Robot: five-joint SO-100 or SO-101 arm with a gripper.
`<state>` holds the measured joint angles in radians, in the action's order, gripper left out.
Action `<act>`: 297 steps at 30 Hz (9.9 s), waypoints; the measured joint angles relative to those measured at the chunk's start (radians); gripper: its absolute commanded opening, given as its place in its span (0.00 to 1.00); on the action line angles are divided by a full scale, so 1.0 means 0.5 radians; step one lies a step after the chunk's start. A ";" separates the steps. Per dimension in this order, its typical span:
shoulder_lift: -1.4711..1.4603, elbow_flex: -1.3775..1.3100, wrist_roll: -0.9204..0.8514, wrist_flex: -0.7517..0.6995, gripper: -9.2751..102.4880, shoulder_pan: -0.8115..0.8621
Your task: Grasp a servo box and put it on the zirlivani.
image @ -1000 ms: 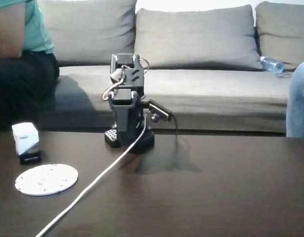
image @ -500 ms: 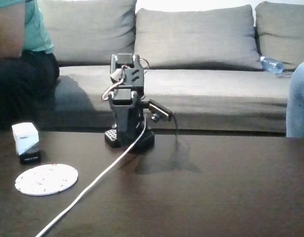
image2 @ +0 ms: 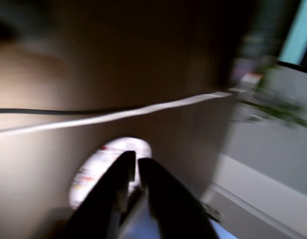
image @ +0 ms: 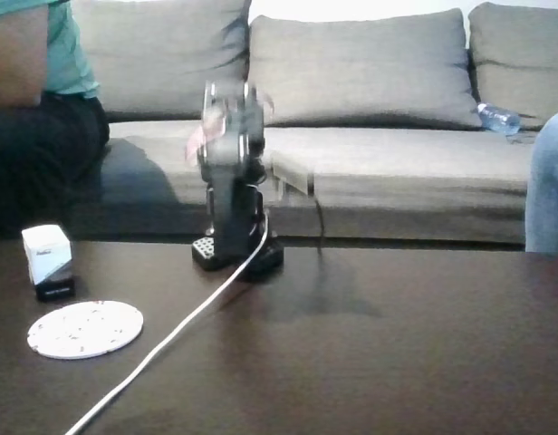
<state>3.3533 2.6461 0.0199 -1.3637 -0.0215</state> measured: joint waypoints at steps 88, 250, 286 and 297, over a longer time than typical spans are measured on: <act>-3.442 -1.789 -0.715 0.104 0.41 2.565; -2.461 -1.721 -0.233 -0.387 0.14 0.233; 0.003 0.558 -0.018 0.012 0.09 -0.344; 0.003 0.558 -0.018 0.012 0.09 -0.344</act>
<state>3.3548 2.9253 0.0107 -1.3576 -0.1933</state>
